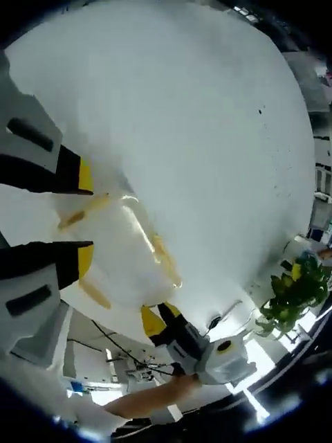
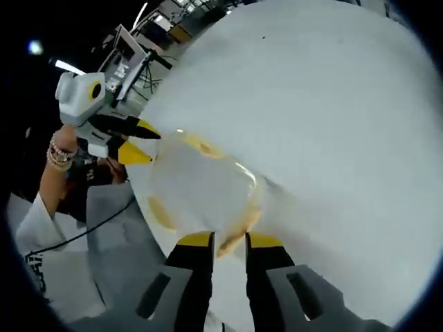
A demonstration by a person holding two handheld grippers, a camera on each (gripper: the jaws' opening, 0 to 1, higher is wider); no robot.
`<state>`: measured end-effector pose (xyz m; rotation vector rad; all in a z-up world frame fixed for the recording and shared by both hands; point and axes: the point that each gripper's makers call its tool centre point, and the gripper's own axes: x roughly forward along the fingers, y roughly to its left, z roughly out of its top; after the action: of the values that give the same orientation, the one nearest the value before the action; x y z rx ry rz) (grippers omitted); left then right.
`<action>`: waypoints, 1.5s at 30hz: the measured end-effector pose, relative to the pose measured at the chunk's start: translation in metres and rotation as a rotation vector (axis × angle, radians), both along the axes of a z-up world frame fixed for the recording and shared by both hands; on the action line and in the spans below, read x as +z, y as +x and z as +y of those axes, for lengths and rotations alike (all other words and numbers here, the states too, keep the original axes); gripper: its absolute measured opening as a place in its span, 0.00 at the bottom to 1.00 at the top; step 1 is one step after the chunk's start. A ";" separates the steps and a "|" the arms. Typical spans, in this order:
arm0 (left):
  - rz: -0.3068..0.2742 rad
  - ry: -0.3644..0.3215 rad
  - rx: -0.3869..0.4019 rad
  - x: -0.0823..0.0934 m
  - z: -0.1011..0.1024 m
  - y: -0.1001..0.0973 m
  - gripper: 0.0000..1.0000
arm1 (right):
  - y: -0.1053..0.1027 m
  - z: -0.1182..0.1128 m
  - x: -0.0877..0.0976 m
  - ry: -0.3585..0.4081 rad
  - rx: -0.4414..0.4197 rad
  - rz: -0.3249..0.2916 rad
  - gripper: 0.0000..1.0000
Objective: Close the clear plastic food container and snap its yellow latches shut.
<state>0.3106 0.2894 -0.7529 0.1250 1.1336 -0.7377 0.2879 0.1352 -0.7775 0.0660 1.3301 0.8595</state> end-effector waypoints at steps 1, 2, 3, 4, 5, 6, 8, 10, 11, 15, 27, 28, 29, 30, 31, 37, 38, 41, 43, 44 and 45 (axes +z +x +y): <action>-0.039 -0.002 -0.027 0.005 0.000 0.002 0.30 | 0.003 0.001 0.005 0.001 0.028 -0.037 0.12; -0.100 -0.006 -0.060 0.011 -0.003 0.005 0.30 | 0.006 -0.002 0.008 -0.017 0.034 -0.056 0.11; -0.140 -0.005 -0.088 0.016 -0.005 0.006 0.30 | 0.011 -0.002 0.015 -0.035 0.050 -0.097 0.10; -0.199 -0.011 -0.128 0.023 -0.011 0.006 0.29 | 0.015 -0.001 0.020 -0.036 0.069 -0.127 0.10; -0.237 -0.012 -0.158 0.027 -0.014 0.006 0.29 | 0.020 0.004 0.029 -0.019 0.097 -0.178 0.11; -0.273 -0.019 -0.199 0.031 -0.020 0.004 0.28 | 0.021 0.009 0.035 -0.005 0.109 -0.203 0.11; -0.338 -0.048 -0.270 0.037 -0.034 -0.003 0.23 | 0.024 0.026 0.049 0.061 0.143 -0.262 0.11; -0.387 -0.066 -0.390 0.037 -0.053 -0.018 0.19 | 0.024 0.045 0.056 0.122 0.172 -0.291 0.09; -0.418 -0.074 -0.453 0.034 -0.064 -0.025 0.19 | 0.023 0.055 0.056 0.137 0.208 -0.308 0.09; -0.434 -0.027 -0.568 0.016 -0.076 -0.035 0.15 | 0.016 0.075 0.046 0.113 0.405 -0.382 0.06; -0.405 -0.025 -0.591 -0.006 -0.080 -0.032 0.06 | 0.018 0.095 0.019 0.047 0.586 -0.419 0.12; -0.406 -0.029 -0.593 -0.006 -0.081 -0.033 0.07 | 0.021 0.094 0.020 0.048 0.579 -0.425 0.14; -0.407 -0.034 -0.597 -0.007 -0.081 -0.035 0.10 | 0.025 0.093 0.020 0.049 0.575 -0.429 0.16; -0.411 -0.035 -0.601 -0.008 -0.082 -0.036 0.13 | 0.028 0.092 0.019 0.047 0.572 -0.429 0.18; -0.432 -0.035 -0.613 -0.008 -0.083 -0.037 0.16 | 0.031 0.091 0.018 0.040 0.565 -0.431 0.19; -0.524 -0.002 -0.686 -0.007 -0.086 -0.042 0.26 | 0.038 0.086 0.016 0.034 0.554 -0.441 0.27; -0.527 0.000 -0.693 -0.007 -0.085 -0.043 0.27 | 0.040 0.086 0.016 0.031 0.549 -0.445 0.29; -0.537 0.002 -0.704 -0.008 -0.085 -0.046 0.28 | 0.041 0.086 0.015 0.036 0.550 -0.440 0.33; -0.544 0.013 -0.714 -0.009 -0.083 -0.046 0.30 | 0.039 0.085 0.012 0.035 0.575 -0.426 0.32; -0.540 0.030 -0.722 -0.012 -0.082 -0.047 0.31 | 0.036 0.084 0.011 0.038 0.600 -0.414 0.32; -0.524 0.064 -0.736 -0.018 -0.077 -0.049 0.32 | 0.031 0.081 0.006 0.042 0.645 -0.385 0.34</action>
<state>0.2620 0.2121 -0.7711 0.7741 0.5866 -1.2260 0.3189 0.2162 -0.7711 -0.4985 0.9681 1.3630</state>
